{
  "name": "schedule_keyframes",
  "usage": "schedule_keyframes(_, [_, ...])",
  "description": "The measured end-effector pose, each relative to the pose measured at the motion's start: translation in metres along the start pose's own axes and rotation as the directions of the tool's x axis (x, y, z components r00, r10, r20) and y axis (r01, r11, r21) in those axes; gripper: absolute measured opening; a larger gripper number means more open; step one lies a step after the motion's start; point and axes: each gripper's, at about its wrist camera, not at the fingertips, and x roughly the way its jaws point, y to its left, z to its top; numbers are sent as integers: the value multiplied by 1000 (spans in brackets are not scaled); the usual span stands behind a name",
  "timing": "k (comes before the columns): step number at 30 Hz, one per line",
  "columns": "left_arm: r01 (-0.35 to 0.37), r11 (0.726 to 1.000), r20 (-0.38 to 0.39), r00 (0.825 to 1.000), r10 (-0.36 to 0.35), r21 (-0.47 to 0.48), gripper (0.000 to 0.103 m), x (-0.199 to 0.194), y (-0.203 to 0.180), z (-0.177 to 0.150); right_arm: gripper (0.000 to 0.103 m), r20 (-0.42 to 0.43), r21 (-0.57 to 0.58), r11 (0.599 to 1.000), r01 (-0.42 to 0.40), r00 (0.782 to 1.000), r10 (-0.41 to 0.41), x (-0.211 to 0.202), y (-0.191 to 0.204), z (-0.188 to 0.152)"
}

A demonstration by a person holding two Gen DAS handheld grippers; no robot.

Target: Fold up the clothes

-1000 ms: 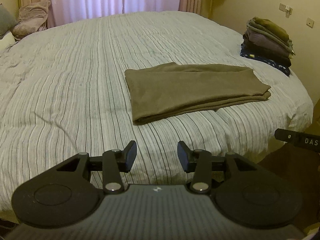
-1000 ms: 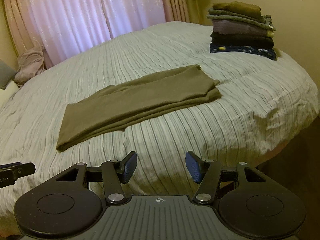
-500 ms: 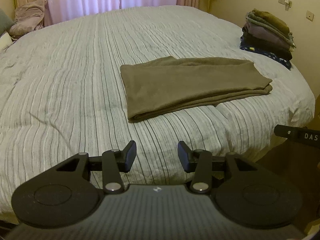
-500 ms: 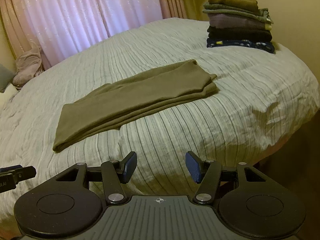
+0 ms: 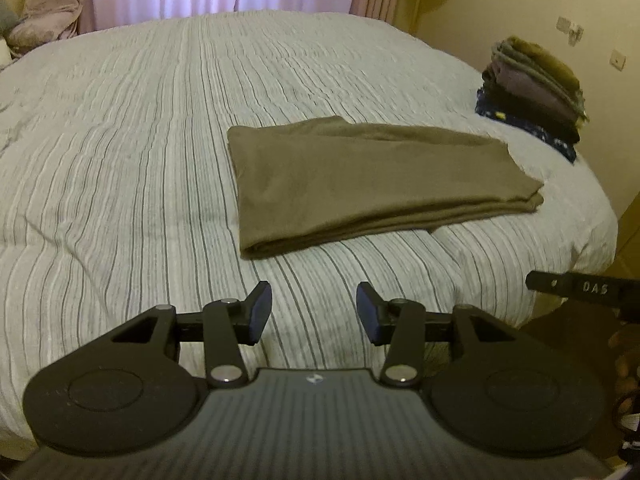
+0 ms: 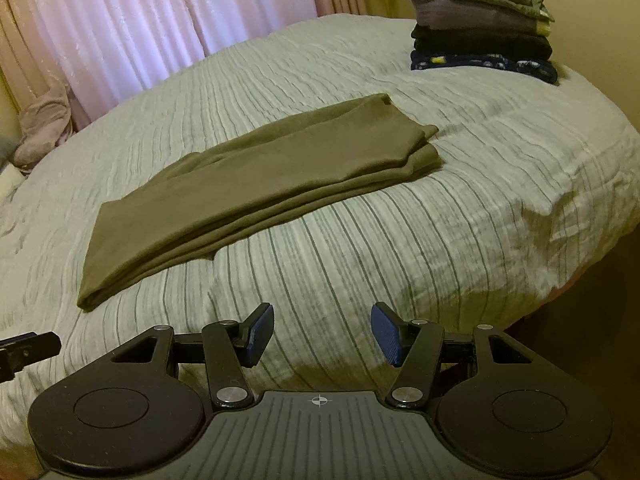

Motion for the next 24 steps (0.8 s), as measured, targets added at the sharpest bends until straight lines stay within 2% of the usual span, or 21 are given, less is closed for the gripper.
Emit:
schedule_keyframes(7, [-16,999,2,1000,16,-34,42,8,10,6,58,-15,14,1000,17,1000,-16,13,-8,9])
schedule_keyframes(12, [1,999,8,1000,-1,-38,42,14,10,12,58,3,26,1000,3,1000,-3,16,-14,16])
schedule_keyframes(13, [6,999,10,1000,-6,-39,42,15,11,13,58,25,52,998,-21,1000,20,15,-20,19])
schedule_keyframes(15, [14,999,17,1000,-14,-43,42,16,13,16,58,91,159,979,-124,990,111,14,-40,26])
schedule_keyframes(17, [21,998,25,999,-19,-51,42,18,16,19,58,169,338,901,-271,960,226,20,-72,32])
schedule_keyframes(19, [29,997,33,999,-26,-65,42,20,20,22,58,229,502,784,-366,930,288,31,-103,35])
schedule_keyframes(21, [39,996,38,999,-36,-86,42,23,25,26,58,286,611,671,-419,908,307,45,-130,37])
schedule_keyframes(24, [57,991,37,998,-53,-124,42,32,31,31,58,337,679,579,-451,892,300,61,-153,42])
